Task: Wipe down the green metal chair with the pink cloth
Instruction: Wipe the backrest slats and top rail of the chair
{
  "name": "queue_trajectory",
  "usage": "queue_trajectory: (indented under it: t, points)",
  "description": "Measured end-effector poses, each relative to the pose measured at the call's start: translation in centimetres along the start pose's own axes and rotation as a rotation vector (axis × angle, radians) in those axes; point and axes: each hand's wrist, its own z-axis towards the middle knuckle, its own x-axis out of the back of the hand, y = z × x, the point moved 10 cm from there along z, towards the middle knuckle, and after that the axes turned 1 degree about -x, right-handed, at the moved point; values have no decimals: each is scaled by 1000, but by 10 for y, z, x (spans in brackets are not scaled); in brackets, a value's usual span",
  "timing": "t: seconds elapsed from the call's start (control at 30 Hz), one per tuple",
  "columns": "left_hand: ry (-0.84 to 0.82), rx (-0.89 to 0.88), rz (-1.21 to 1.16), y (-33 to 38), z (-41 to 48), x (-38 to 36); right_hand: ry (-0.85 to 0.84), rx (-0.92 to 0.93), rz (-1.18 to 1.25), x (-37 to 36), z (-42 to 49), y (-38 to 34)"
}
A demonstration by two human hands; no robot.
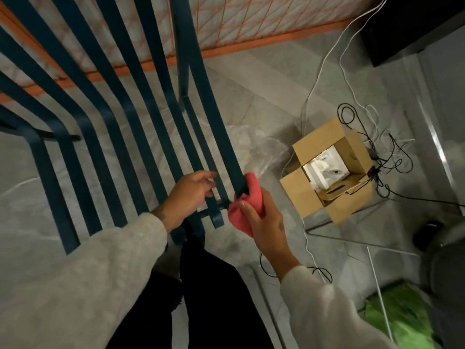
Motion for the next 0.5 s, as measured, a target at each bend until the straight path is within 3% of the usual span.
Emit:
queue_trajectory:
  t: [0.1, 0.27, 0.37, 0.5]
  points:
    - [34, 48, -94, -21, -15, 3, 63, 18, -19, 11, -16, 8]
    - [194, -20, -214, -33, -51, 69, 184, 372, -222, -3, -28, -66]
    - [369, -66, -288, -46, -87, 132, -38, 393, -182, -66, -33, -103]
    - [643, -137, -319, -82, -151, 206, -323, 267, -220, -166, -44, -98]
